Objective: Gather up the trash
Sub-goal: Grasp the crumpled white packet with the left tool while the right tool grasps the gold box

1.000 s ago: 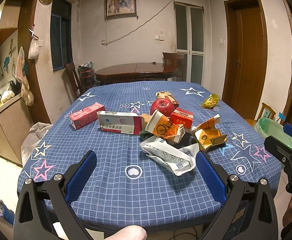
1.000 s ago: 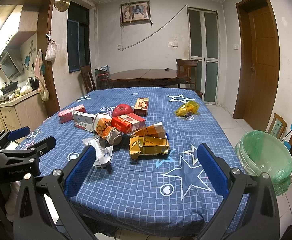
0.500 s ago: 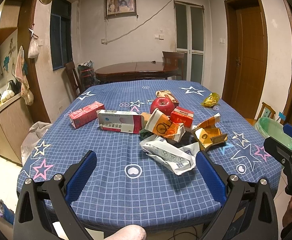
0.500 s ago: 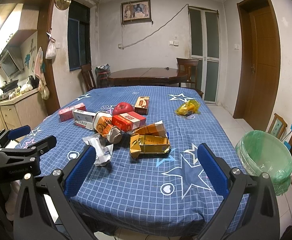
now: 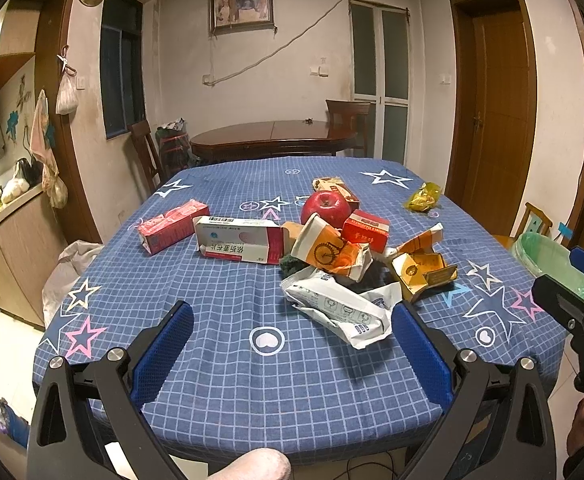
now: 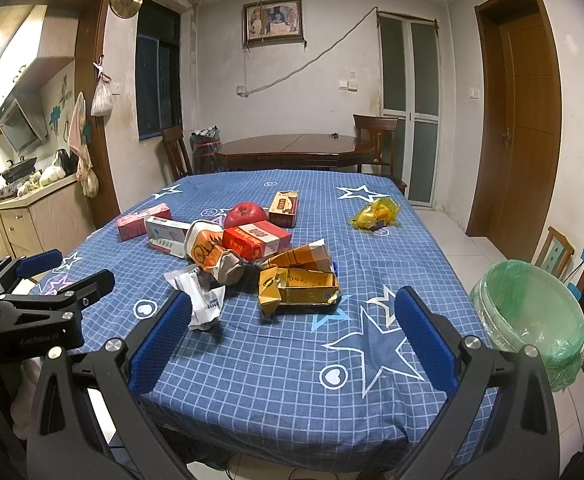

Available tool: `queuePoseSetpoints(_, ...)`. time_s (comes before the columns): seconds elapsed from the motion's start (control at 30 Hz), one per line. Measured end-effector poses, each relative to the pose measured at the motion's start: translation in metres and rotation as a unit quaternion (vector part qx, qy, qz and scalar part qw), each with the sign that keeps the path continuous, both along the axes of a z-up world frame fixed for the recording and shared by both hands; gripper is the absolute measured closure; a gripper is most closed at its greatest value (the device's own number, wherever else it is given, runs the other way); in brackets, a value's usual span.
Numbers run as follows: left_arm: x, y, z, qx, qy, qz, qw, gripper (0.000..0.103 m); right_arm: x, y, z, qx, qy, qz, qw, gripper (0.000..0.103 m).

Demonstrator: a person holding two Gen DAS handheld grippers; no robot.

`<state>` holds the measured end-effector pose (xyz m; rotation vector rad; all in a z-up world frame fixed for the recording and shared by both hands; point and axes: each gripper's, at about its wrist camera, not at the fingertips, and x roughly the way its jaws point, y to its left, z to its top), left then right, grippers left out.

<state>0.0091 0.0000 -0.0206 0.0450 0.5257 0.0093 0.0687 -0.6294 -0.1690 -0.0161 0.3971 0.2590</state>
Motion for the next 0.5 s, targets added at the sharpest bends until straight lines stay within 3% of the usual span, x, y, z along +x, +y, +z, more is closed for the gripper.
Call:
queuePoseSetpoints(0.13,0.014,0.009,-0.008,-0.024,0.020,-0.009,0.9995,0.004,0.003,-0.001,-0.004,-0.003,0.007,0.002,1.000,0.005)
queuePoseSetpoints(0.37,0.058,0.017,-0.044,-0.075,0.128,-0.039,0.9882,0.004,0.014,-0.009,-0.015,-0.004,0.028,0.006,1.000,0.005)
queuePoseSetpoints(0.5,0.085,0.012,-0.043,-0.100,0.135,-0.040,0.9849,0.004,0.025,-0.013,-0.019,-0.004,0.039,0.005,0.999,0.005)
